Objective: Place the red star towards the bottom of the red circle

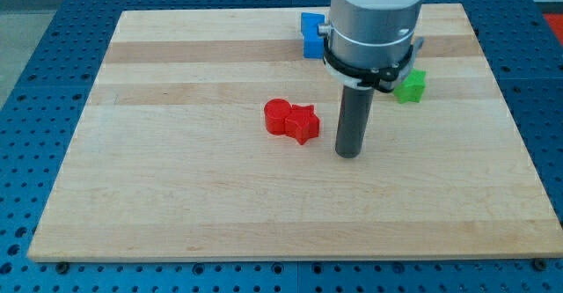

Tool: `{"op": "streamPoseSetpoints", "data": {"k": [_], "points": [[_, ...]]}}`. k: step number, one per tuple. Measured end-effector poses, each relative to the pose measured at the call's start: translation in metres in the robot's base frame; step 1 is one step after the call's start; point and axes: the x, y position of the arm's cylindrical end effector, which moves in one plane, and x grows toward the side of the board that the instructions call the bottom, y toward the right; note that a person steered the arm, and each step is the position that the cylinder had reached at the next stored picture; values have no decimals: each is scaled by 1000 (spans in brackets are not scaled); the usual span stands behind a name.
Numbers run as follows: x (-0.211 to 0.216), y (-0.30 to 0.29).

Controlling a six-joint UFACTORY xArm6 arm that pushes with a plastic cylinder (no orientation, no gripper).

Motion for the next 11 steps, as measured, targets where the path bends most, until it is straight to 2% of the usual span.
{"op": "streamPoseSetpoints", "data": {"k": [2,5,8,11], "points": [[-18,15],[-35,3],[0,-54],[4,-64]]}}
